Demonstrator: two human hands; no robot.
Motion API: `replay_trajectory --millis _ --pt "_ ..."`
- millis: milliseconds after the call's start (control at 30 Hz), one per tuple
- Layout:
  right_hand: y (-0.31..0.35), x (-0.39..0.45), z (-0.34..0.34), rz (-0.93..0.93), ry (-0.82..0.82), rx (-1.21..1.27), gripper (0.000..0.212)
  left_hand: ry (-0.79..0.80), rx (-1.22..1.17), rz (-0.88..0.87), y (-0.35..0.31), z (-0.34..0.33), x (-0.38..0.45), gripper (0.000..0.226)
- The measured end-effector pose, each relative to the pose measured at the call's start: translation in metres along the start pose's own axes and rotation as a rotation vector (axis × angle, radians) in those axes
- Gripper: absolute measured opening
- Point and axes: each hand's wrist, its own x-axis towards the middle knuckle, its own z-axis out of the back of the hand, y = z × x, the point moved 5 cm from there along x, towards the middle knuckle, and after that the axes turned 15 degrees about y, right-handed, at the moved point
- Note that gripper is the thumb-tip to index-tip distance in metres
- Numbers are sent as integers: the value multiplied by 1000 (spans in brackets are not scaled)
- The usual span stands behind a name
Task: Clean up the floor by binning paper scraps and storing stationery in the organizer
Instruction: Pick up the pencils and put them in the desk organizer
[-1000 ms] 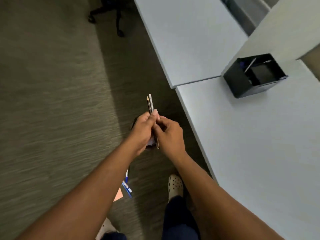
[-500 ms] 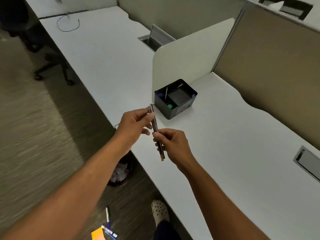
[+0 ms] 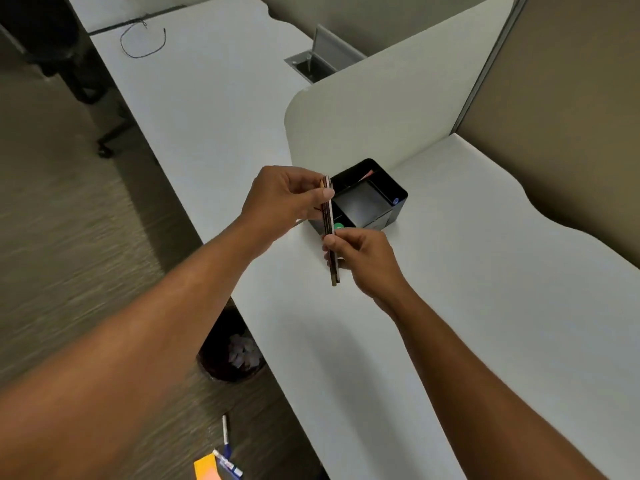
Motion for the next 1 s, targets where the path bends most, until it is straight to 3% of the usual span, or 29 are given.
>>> replay_trajectory --millis 100,233,400,567,733,1000 --pt "9 26 18 35 13 -79 17 -71 38 -36 -13 11 25 22" --pt "9 59 41 15 28 -136 34 -165 90 -49 -19 23 51 26" --pt "-1 88 59 4 16 -171 32 -187 116 -112 -20 27 68 47" --pt "-2 109 67 2 -28 -331 27 -219 166 -160 -12 28 81 35" --pt "-23 105 75 -47 -156 -281 26 -227 253 -168 6 21 90 33" --pt "-43 94 51 -64 -163 -358 20 -224 460 -102 39 14 94 29"
